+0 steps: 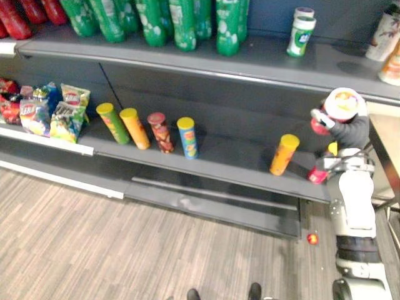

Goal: Put the gum and the chips on the shelf.

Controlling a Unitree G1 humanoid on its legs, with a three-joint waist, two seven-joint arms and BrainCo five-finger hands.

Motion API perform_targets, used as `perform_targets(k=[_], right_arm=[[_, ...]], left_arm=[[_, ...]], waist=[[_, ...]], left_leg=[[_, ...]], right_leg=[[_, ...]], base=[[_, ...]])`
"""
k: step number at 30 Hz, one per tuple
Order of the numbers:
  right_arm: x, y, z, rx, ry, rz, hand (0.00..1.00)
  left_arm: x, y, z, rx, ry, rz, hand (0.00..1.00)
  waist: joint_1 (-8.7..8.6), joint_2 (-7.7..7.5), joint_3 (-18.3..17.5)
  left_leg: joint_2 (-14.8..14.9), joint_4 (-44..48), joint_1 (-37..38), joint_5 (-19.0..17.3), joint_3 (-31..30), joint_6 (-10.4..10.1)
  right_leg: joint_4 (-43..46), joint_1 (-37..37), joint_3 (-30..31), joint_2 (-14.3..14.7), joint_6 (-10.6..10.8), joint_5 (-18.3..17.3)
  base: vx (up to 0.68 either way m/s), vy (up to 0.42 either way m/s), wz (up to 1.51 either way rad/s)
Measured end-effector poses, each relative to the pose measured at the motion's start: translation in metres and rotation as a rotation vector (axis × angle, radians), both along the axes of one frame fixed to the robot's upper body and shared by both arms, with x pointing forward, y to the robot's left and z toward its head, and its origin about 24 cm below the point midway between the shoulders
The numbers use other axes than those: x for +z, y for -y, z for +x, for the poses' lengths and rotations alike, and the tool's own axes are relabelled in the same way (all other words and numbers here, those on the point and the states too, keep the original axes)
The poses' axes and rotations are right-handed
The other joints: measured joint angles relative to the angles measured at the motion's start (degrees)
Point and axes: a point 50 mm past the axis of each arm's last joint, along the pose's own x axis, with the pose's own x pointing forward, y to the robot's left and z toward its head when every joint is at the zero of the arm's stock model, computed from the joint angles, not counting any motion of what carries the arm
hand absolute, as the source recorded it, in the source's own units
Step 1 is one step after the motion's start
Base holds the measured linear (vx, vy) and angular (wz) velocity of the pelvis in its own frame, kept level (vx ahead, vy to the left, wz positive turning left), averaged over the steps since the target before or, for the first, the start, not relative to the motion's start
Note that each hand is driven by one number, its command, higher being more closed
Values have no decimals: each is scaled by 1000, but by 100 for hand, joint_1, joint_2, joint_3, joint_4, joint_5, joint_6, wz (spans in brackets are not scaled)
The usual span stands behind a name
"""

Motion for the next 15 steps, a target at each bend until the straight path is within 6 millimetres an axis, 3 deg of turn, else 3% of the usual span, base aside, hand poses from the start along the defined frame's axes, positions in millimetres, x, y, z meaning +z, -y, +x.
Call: perform_targets(k=[8,15], right_arm=[[28,-11,11,77,72,19,100],[72,-15,30,105,131,-44,100]], left_arm=[[0,-1,0,-11,-10,0,0],[0,-3,-2,-20,-18,4,0]], waist=[[4,-21,-12],[16,-91,-56]], left_leg=[[5,-1,-4,38,9,32],[20,-2,-14,74,4,22]], right_leg=[[-29,0,5,12,-31,50],[-89,14,5,43,-50,86]], base=[[0,0,0],[4,-2,0]])
